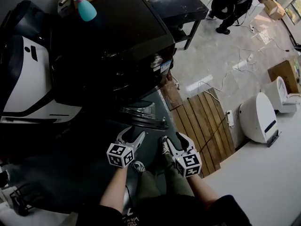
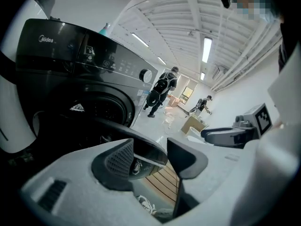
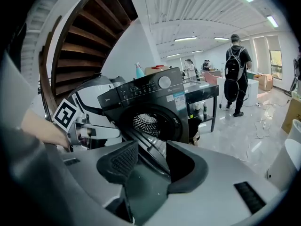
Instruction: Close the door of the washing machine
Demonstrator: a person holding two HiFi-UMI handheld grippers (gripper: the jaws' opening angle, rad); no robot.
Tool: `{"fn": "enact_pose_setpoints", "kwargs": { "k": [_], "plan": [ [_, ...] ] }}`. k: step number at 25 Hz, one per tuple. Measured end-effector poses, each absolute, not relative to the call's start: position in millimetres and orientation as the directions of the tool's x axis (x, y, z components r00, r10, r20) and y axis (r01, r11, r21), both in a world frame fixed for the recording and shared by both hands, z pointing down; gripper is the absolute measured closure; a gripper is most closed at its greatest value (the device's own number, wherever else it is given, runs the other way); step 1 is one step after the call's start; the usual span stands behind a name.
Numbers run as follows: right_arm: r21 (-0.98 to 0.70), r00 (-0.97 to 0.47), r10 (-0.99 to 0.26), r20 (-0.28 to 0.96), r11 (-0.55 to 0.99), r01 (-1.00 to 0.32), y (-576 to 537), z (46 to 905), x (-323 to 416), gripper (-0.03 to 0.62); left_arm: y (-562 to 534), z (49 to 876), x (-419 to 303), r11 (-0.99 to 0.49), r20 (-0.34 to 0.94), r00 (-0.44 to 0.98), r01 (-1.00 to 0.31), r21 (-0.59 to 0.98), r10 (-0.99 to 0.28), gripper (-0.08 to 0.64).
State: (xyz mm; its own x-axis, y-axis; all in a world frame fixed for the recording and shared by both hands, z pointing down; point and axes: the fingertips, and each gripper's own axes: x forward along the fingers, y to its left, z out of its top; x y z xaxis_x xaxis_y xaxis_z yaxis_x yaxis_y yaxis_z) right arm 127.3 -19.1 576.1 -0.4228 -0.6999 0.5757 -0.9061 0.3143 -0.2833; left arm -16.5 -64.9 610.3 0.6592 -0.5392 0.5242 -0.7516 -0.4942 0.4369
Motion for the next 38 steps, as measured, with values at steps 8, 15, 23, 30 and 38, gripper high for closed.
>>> {"fn": "enact_pose_setpoints", "kwargs": {
  "k": [8,15,23,30,38],
  "plan": [
    [-0.305,-0.462,-0.671,0.580,0.347,-0.887,-64.8,599.2,127.6,0.430,-104.4,616.3,-21.7,-0.434,0.519,0.583,-0.812,0.390,-0.625,0.465],
    [-0.328,-0.486,-0.645,0.590,0.359,-0.874,-95.7,618.8,126.3,0.466,-133.6,618.3,-22.4,-0.394,0.530,0.502,-0.865,0.311,-0.683,0.544],
    [-0.331,-0.474,-0.646,0.599,0.339,-0.880,-138.2,649.5,119.6,0.563,-169.8,617.7,-17.4,-0.375,0.499,0.468,-0.883,0.282,-0.729,0.548],
    [-0.351,-0.450,-0.674,0.586,0.290,-0.890,-182.0,666.9,111.1,0.591,-199.6,617.3,-15.9,-0.395,0.502,0.463,-0.886,0.244,-0.731,0.547],
    [-0.377,-0.415,-0.709,0.571,0.222,-0.899,-237.1,681.0,104.5,0.592,-223.6,622.0,-19.2,-0.376,0.505,0.442,-0.897,0.233,-0.741,0.548]
  ]
}}
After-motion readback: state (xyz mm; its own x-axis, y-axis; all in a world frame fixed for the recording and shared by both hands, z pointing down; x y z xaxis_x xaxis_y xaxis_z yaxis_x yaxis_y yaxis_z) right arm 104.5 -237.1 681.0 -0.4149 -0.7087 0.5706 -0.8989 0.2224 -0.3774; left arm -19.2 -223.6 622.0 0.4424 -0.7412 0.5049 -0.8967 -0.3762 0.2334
